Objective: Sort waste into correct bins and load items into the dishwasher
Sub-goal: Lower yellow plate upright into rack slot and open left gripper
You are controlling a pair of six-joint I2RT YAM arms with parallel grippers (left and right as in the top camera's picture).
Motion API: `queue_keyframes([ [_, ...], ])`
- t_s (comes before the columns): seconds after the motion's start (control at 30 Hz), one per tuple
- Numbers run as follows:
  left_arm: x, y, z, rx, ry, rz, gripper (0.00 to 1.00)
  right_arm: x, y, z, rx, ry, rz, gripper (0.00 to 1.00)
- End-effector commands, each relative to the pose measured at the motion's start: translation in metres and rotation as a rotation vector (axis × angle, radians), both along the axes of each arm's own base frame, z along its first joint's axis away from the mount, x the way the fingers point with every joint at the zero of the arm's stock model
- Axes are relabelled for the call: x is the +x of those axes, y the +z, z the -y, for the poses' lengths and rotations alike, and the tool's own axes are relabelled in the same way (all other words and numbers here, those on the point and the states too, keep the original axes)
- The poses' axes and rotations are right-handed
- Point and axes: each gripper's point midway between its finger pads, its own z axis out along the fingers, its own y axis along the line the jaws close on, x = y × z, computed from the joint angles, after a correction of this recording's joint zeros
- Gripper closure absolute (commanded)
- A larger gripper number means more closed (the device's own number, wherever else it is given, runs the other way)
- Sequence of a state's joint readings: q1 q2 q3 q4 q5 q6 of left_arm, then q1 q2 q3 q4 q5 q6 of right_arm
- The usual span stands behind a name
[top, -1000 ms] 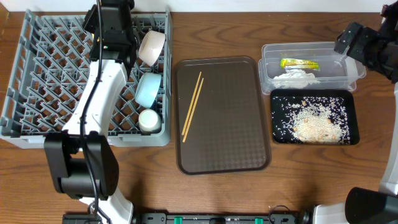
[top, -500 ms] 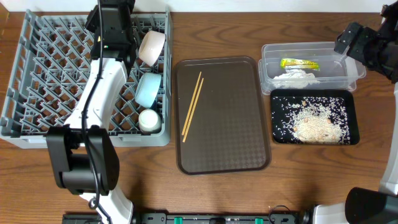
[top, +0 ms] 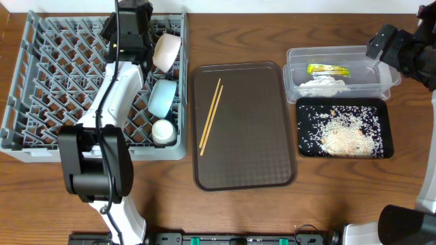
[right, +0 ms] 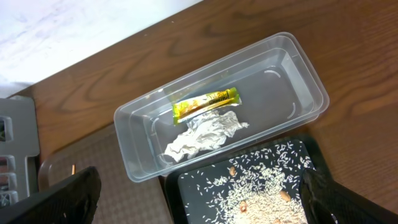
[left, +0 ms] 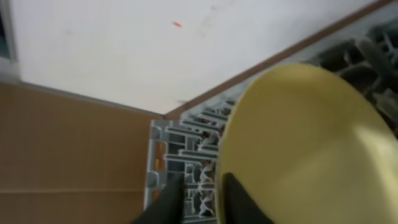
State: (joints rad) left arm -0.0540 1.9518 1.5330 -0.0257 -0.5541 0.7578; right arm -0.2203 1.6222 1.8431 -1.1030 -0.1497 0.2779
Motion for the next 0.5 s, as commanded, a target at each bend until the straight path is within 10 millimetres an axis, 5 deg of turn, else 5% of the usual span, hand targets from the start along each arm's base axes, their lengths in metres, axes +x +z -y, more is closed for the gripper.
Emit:
queue_keyframes([
  [0.0,0.004,-0.003,-0.003,-0.045,0.035,0.034,0.62,0.002,0.002,-0.001,0.007,-0.001,0.004,0.01],
  [0.23,0.004,0.009,-0.007,-0.043,0.072,0.089,0.42,0.002,0.002,-0.001,0.007,-0.001,0.004,0.01],
  [0.47,-0.01,0.083,0.003,-0.094,0.088,0.288,0.32,0.002,0.002,-0.001,0.007,-0.001,0.004,0.01],
])
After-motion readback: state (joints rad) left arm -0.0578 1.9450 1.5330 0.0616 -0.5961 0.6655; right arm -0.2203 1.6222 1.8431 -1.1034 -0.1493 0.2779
